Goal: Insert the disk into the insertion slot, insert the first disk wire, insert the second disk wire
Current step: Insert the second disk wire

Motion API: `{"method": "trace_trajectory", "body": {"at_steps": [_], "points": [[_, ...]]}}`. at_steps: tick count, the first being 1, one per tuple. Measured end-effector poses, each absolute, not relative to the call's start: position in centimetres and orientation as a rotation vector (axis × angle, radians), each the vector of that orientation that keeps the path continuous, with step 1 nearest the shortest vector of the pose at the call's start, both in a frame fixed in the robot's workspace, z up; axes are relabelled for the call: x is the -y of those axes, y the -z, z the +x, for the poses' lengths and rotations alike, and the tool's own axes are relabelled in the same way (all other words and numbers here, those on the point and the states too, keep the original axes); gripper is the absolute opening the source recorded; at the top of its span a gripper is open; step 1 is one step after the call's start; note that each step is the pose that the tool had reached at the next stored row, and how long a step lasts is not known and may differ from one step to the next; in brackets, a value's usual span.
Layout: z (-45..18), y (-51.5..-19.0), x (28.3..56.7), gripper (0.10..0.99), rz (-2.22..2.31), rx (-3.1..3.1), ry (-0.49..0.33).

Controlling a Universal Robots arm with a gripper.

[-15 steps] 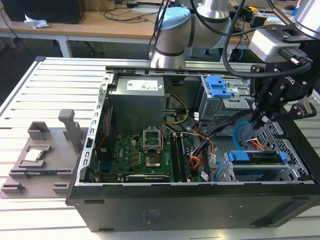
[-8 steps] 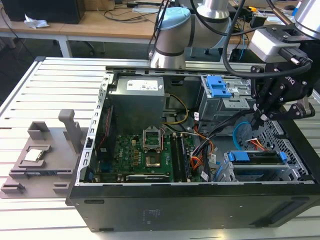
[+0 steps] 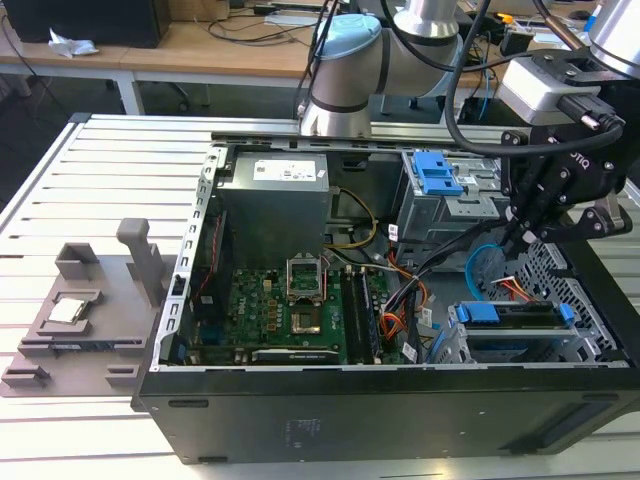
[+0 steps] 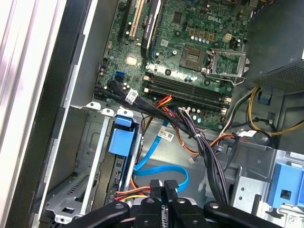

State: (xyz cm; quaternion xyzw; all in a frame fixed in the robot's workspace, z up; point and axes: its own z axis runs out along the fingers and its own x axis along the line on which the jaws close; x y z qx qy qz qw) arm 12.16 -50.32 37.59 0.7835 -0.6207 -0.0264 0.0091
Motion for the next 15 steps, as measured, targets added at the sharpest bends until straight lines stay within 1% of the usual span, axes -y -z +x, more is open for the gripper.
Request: {"method": "trace_trajectory", "body": {"at_steps": [2,3,11,12,13,15], "points": [[12.16,-37.58,50.32,0.192,2.447,1.939,0.082],[12.15,-37.59,50.32,0.314,2.447,1.939,0.082],[12.13,-37.14,50.33,0.314,2.442,1.935,0.073],[12.13,-37.14,50.33,0.235,2.442,1.935,0.073],[12.13,-37.14,50.32,0.208,2.441,1.935,0.073],[12.13,-37.14,50.32,0.208,2.441,1.935,0.073]]}}
